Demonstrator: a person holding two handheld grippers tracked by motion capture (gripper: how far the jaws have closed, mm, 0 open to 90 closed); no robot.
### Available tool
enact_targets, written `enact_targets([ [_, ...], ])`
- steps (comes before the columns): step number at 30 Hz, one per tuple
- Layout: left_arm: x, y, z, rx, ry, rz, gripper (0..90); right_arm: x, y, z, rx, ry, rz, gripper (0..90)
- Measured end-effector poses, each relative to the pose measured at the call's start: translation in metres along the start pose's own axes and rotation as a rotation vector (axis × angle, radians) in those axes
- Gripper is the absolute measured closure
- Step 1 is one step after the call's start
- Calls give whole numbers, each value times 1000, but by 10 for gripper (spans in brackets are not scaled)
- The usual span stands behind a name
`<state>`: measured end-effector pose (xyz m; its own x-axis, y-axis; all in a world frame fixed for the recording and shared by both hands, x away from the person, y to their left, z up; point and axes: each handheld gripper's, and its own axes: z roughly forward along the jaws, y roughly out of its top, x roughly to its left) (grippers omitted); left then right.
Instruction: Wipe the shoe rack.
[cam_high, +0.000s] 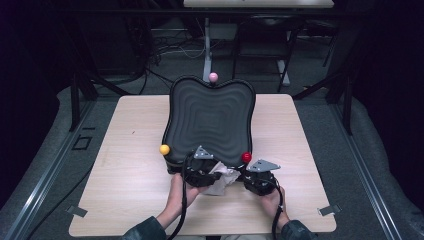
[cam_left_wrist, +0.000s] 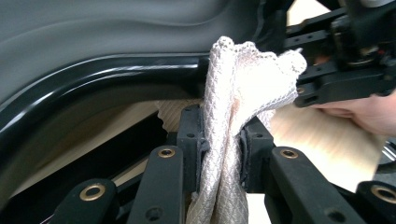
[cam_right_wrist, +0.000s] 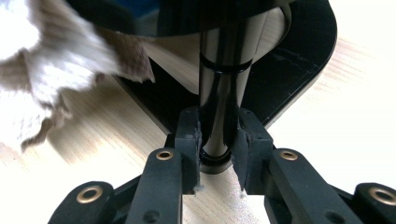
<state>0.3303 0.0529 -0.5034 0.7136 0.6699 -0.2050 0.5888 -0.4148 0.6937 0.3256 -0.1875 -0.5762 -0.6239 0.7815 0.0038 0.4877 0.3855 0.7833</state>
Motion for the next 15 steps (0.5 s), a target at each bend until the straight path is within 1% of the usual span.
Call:
enact_targets([
  [3,7,-3,-3,-7,28,-11,746,0,0,0,0,0,1,735],
  [4,10,-4,-5,-2,42,-12,746,0,0,0,-1,1,0,735],
  [6,14,-6,-7,-8,54,-20,748,0,0,0,0,0,0,734],
  [9,18,-9,-12,-11,66,-32,749,0,0,0,0,0,1,734],
  [12,22,-13,-16,-24,79,-46,749,0,0,0,0,0,1,734],
  [15,27,-17,-23,-27,87,-53,749,0,0,0,0,-1,1,734],
])
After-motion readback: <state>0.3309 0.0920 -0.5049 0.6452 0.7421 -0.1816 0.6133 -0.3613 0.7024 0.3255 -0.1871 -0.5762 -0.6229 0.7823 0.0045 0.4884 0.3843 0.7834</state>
